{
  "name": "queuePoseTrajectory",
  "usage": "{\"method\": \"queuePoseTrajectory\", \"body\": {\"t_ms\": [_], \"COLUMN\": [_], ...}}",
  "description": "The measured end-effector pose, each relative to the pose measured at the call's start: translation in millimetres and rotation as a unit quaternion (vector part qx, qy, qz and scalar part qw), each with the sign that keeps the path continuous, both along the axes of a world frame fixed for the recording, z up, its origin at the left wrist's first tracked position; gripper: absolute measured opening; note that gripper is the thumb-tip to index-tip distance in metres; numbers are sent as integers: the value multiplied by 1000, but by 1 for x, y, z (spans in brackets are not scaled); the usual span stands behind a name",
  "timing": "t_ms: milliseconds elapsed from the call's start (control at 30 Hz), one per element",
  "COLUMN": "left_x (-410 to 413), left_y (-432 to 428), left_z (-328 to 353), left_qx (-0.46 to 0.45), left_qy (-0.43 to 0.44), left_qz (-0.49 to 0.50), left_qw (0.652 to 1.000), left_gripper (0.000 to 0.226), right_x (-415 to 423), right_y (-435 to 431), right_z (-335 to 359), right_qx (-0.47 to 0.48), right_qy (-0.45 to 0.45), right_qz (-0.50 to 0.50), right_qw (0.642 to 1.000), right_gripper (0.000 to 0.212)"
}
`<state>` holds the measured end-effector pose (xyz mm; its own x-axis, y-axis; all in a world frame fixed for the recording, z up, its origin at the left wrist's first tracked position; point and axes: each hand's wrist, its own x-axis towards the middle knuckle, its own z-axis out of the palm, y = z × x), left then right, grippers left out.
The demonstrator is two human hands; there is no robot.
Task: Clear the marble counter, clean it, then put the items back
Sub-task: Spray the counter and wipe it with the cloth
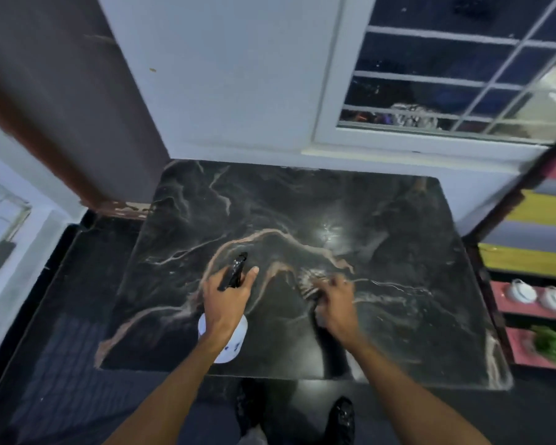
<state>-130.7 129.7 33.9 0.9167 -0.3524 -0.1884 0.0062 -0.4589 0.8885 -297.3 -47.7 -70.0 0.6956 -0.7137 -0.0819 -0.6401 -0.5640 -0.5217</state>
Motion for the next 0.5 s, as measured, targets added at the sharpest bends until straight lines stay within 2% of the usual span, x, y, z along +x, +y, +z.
{"method": "queuePoseTrajectory", "body": {"t_ms": [33, 67, 100, 233, 267, 333, 400, 500], "left_x": [-16, -31, -50, -107, -121, -155, -188, -229], "left_y": [-8, -16, -24, -45, -50, -64, -80, -105], "left_z": [-1, -1, -1, -4, -7, -12, -17, -28], "left_qx": [-3, -7, -5, 15, 17, 28, 42, 74], "left_qy": [0, -2, -5, -8, -3, 2, 12, 23], "left_qz": [-9, -17, -26, -60, -72, -97, -115, -139], "left_qw": [1000, 1000, 1000, 998, 997, 995, 992, 987], "left_gripper": [43, 45, 47, 54, 55, 56, 57, 62], "right_x": [-21, -38, -53, -94, -110, -152, -199, -241], "right_y": [-15, -22, -18, 27, 26, -1, -40, -85], "right_z": [0, 1, 4, -5, -7, -5, -1, 4], "right_qx": [1, 3, -1, -4, 5, 35, 33, 30], "right_qy": [3, 14, 22, 29, 24, -9, -9, 31], "right_qz": [-101, -145, -134, 103, 106, -13, -145, -246], "right_qw": [995, 989, 991, 994, 994, 999, 989, 968], "right_gripper": [61, 60, 62, 66, 65, 64, 62, 53]}}
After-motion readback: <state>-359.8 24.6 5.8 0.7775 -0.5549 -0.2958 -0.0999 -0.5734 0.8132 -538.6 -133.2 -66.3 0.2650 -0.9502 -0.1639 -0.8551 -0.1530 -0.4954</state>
